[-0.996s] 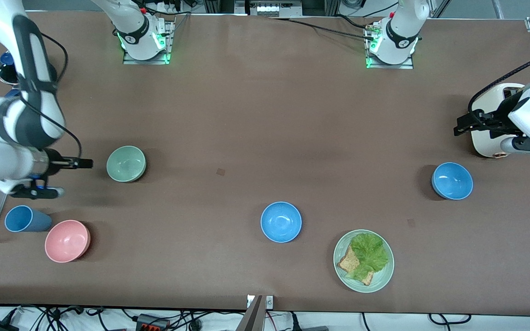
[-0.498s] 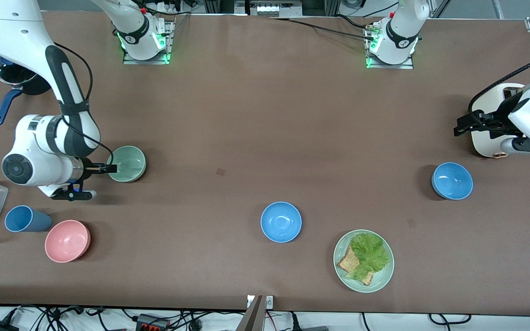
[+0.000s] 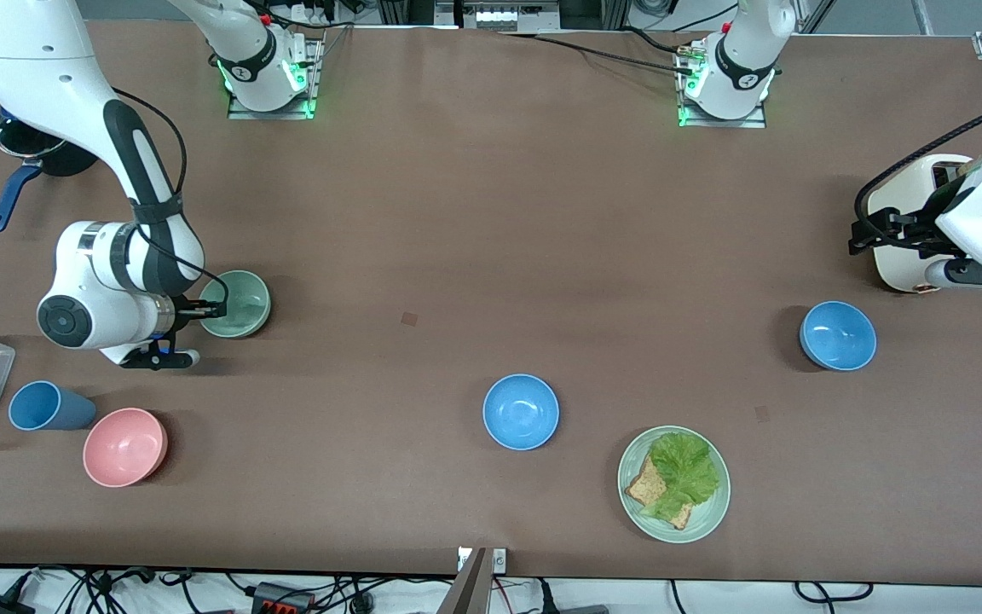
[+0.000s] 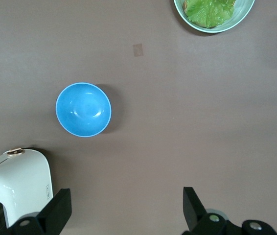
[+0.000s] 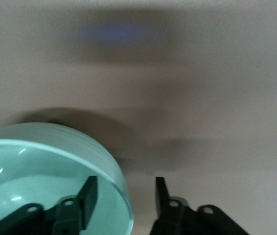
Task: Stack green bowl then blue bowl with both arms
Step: 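Grasp the rim of the pale green bowl with the right gripper, then slide the green bowl toward table center while the left gripper reaches blue bowl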
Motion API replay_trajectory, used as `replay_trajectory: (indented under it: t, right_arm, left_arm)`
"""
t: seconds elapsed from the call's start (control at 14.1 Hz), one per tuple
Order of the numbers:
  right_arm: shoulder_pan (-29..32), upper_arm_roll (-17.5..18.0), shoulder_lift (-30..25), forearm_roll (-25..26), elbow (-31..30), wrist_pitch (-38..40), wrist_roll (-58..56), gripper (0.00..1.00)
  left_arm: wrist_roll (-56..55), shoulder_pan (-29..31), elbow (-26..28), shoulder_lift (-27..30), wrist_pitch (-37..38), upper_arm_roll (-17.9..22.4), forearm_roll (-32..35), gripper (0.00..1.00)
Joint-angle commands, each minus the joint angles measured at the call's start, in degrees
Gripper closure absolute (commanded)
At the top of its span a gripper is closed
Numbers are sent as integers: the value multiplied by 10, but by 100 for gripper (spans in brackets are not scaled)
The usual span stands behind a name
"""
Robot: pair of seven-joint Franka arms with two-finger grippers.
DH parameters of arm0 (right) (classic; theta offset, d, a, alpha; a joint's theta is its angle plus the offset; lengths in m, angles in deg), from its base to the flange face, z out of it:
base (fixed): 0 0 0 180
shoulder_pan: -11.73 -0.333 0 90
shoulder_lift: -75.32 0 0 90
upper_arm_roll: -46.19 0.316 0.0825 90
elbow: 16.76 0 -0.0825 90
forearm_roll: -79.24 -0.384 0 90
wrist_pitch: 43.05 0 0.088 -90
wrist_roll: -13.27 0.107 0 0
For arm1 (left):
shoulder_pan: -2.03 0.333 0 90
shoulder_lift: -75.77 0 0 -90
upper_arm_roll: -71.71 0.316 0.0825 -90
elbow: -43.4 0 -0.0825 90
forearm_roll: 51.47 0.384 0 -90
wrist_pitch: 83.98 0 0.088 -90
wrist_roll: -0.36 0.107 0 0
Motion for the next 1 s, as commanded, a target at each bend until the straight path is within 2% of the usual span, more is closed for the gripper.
replay_trajectory:
  t: [0.0, 0.07, 0.28, 0.5, 0.71, 0.93]
  right_arm:
    - [-3, 4, -5, -5, -6, -3, 6, 94]
    - [-6, 5, -8, -5, -5, -1, 4, 100]
    - [-11, 19, -16, -7, 16, 38, 5, 100]
    - [-11, 47, -25, -38, 54, 84, 0, 100]
    - [-11, 119, -28, -41, 104, 112, 10, 100]
    - [-17, 199, -26, -66, 126, 112, 59, 100]
  left_arm:
    - [-8, -3, -17, -8, 6, -1, 12, 0]
    - [-7, -3, -17, -8, 7, -1, 11, 0]
    - [-6, 0, -17, -9, 8, -1, 11, 0]
    - [-6, 2, -17, -9, 8, 0, 11, 0]
    - [-6, 2, -17, -9, 8, 0, 11, 0]
    - [-5, 2, -17, -11, 8, 0, 11, 0]
